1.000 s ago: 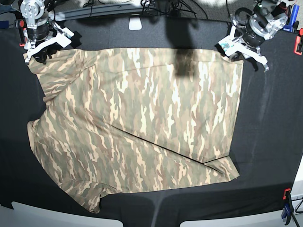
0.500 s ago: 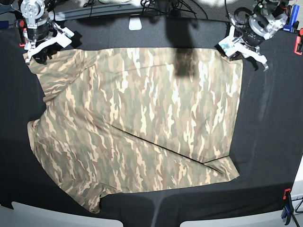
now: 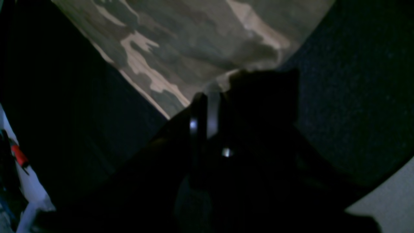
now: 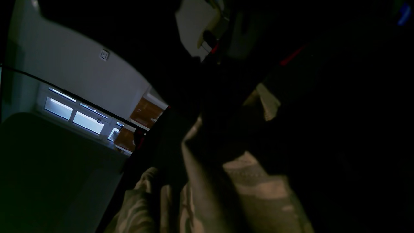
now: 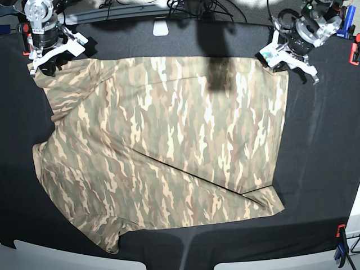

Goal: Layout the t-shirt on the table in an organized manner, then fold the t-shirt properly
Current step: 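Pull the grasped shoulder corners apart to stretch the shirt taut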

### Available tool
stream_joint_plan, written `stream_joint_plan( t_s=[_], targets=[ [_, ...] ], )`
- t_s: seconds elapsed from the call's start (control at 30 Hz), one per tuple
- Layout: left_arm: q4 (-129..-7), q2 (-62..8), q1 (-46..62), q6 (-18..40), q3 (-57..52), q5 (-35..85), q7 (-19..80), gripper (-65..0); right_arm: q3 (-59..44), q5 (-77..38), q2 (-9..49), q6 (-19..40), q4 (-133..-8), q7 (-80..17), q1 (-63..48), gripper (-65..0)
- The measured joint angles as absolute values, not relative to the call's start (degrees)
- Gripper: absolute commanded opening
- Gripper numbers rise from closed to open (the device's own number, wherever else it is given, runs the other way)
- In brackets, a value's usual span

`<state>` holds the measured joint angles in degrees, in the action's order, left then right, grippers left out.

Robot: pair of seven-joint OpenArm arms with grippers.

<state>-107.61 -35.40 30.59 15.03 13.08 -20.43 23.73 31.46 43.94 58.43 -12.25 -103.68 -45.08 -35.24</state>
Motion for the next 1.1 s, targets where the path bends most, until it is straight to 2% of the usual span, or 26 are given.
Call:
stream_joint_plan(
  t_s=[0.23,1.1],
  targets=[
    [-107.6,-35.4,30.5,15.0,13.1,-16.3,26.2,-65.0,31.5,43.9,58.4,-12.3,-103.7,-45.1,-35.3,-65.0],
    [-107.6,-35.4,30.4,15.0,13.1,-16.3,26.2,-65.0,31.5,43.9,58.4,-12.3,-103.7,-47.5,-35.3,-65.0]
  ],
)
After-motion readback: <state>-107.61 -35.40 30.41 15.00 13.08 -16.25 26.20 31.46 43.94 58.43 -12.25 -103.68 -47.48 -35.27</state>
